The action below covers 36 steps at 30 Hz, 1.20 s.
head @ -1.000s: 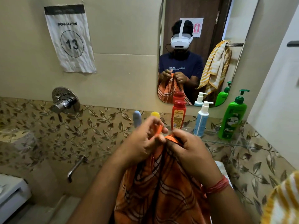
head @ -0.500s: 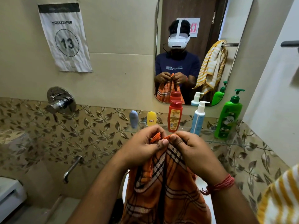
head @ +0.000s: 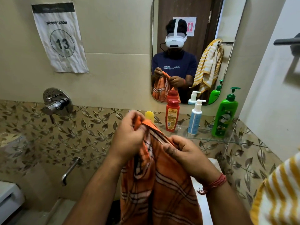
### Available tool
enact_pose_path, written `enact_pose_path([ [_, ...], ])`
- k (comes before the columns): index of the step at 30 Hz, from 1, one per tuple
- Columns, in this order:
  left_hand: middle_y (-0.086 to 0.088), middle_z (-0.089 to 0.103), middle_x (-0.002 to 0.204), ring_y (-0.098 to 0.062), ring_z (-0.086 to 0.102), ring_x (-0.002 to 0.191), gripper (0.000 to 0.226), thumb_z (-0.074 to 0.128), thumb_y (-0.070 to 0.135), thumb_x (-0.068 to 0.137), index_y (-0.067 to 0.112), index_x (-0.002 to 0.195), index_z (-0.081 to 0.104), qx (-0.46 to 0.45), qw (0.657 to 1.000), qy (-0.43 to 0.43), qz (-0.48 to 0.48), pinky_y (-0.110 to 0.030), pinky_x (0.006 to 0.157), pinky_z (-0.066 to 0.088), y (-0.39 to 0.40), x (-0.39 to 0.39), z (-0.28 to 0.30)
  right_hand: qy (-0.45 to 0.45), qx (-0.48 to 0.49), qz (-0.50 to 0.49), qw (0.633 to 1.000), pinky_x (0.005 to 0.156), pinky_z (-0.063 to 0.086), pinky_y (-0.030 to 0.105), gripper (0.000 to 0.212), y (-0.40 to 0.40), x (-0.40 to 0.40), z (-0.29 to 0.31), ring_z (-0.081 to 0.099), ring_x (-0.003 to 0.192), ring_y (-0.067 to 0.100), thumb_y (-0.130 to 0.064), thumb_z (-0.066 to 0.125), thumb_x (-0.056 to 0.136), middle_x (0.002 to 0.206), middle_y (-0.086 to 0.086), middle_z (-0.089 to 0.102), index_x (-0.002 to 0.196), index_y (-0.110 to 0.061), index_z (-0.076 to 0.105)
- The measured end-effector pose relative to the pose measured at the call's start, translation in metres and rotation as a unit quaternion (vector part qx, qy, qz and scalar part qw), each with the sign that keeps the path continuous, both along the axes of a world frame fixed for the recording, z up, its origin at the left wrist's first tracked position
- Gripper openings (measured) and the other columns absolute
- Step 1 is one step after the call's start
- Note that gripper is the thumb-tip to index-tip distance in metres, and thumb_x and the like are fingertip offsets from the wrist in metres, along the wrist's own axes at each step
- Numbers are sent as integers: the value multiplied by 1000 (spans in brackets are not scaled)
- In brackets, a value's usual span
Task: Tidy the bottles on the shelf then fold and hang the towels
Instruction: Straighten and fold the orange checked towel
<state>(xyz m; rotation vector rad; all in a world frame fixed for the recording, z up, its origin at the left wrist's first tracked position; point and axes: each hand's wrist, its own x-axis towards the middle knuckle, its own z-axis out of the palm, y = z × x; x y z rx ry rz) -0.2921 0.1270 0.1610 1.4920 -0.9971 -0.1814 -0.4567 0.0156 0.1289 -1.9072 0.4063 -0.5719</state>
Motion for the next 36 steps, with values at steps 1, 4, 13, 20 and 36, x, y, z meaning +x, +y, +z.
enact_pose_path([
  [1, 4, 64, 84, -11, 64, 76, 20, 64, 10, 94, 28, 86, 57, -33, 997, 4, 63, -26, 65, 53, 0, 6, 1, -5, 17, 8, 1000, 73, 55, 38, 19, -2, -3, -7, 68, 84, 18, -41, 63, 91, 88, 1, 71, 93, -23, 69],
  [4, 8, 60, 80, -9, 58, 71, 23, 64, 10, 93, 28, 83, 54, -105, 973, 38, 200, -18, 62, 47, 3, 27, 9, 12, -18, 0, 1000, 68, 49, 27, 16, -9, -14, -30, 63, 76, 5, -41, 64, 89, 78, -12, 66, 90, -26, 70],
  [13, 10, 59, 86, -12, 60, 78, 23, 59, 10, 88, 31, 86, 50, -175, 914, 105, 350, -21, 72, 51, 17, 69, 10, 158, -193, -68, 966, 63, 49, 34, 26, -45, -53, -62, 61, 66, 7, -56, 61, 87, 67, -10, 64, 72, -35, 65],
  [20, 5, 59, 94, -12, 59, 83, 18, 53, 8, 89, 24, 97, 52, -146, 911, 129, 364, -27, 70, 48, 12, 60, 2, 158, -239, -187, 940, 62, 50, 31, 14, -58, -49, -68, 61, 75, 3, -35, 50, 99, 79, -11, 67, 96, -33, 63],
  [36, 4, 60, 102, -9, 61, 88, 21, 52, 5, 92, 22, 105, 51, -133, 910, 177, 352, -22, 68, 49, 19, 70, -5, -92, -115, -204, 968, 79, 51, 23, 19, -48, -42, -91, 64, 95, 7, -21, 55, 96, 97, -12, 69, 98, -27, 72],
])
